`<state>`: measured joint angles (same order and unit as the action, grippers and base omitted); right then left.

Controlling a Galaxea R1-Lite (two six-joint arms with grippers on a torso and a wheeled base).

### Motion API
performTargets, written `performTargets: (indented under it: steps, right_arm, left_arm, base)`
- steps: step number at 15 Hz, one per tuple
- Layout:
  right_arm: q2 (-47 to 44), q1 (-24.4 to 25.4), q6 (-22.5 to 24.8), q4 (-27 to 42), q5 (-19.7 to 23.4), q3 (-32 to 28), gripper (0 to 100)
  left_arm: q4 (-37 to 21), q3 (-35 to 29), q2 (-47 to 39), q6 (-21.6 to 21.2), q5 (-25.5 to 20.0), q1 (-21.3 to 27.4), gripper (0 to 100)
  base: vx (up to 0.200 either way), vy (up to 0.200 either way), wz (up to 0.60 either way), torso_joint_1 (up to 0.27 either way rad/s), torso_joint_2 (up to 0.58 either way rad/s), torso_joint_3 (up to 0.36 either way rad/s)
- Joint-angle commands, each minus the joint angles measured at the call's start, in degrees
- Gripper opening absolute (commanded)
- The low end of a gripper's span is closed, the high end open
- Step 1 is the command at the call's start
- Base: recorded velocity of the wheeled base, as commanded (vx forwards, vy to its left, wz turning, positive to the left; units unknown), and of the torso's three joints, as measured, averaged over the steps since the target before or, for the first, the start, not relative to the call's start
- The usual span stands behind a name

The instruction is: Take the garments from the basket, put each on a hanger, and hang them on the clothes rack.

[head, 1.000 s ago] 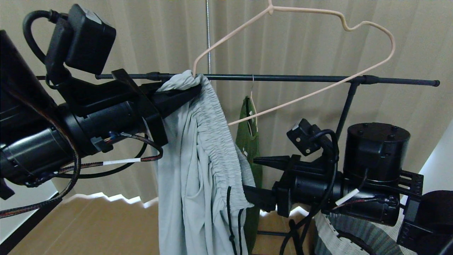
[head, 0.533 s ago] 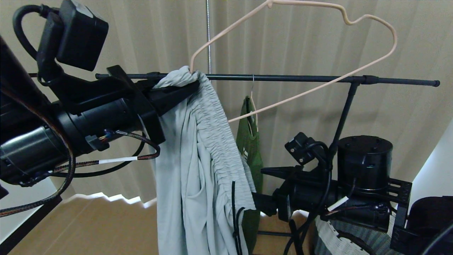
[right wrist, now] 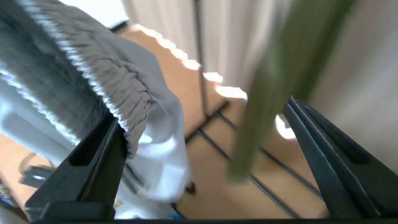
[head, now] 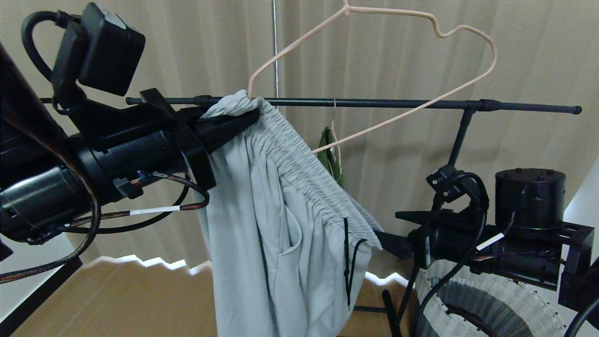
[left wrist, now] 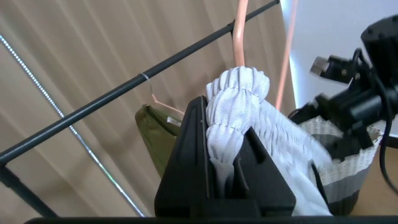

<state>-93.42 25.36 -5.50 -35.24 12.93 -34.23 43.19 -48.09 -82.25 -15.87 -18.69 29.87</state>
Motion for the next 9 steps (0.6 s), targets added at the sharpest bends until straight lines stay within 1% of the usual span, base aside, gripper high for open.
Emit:
performTargets:
  steps: [1, 2, 3, 4, 6, 9]
  right_arm:
    - [1.57, -1.10, 0.05, 0.35, -0.01, 0.04, 100]
    - [1.66, -1.10, 0.05, 0.35, -0.10, -0.13, 100]
    - [1.83, -1.10, 0.14, 0.35, -0.10, -0.31, 0]
    - [1.83, -1.10, 0.14, 0.35, -0.10, -0.31, 0]
    - [1.83, -3.91, 0.40, 0.17, -0.10, -1.45, 0]
    - [2.01, -10.06, 3.21, -0.53, -0.10, -3.74, 0]
  left_arm:
    - [0.14, -0.07, 0.16, -0.04, 0.06, -0.07, 0]
    - [0.14, 0.10, 0.16, -0.04, 0.06, -0.07, 0]
    - [0.14, 0.46, 0.25, -0.04, 0.06, -0.07, 0]
    - [0.14, 0.46, 0.25, -0.04, 0.06, -0.07, 0]
    - [0.05, 2.65, 0.25, -0.56, 0.06, -0.16, 0]
    - [-0.04, 7.93, -0.10, -4.61, 0.14, -0.16, 0]
  base:
    - [0.000, 0.000, 0.00, 0.000, 0.00, 0.000]
    - [0.000, 0.000, 0.00, 0.000, 0.00, 0.000]
    - [0.000, 0.000, 0.00, 0.000, 0.00, 0.000]
    - [0.000, 0.000, 0.00, 0.000, 0.00, 0.000]
    - [0.000, 0.000, 0.00, 0.000, 0.00, 0.000]
    - [0.000, 0.000, 0.00, 0.000, 0.00, 0.000]
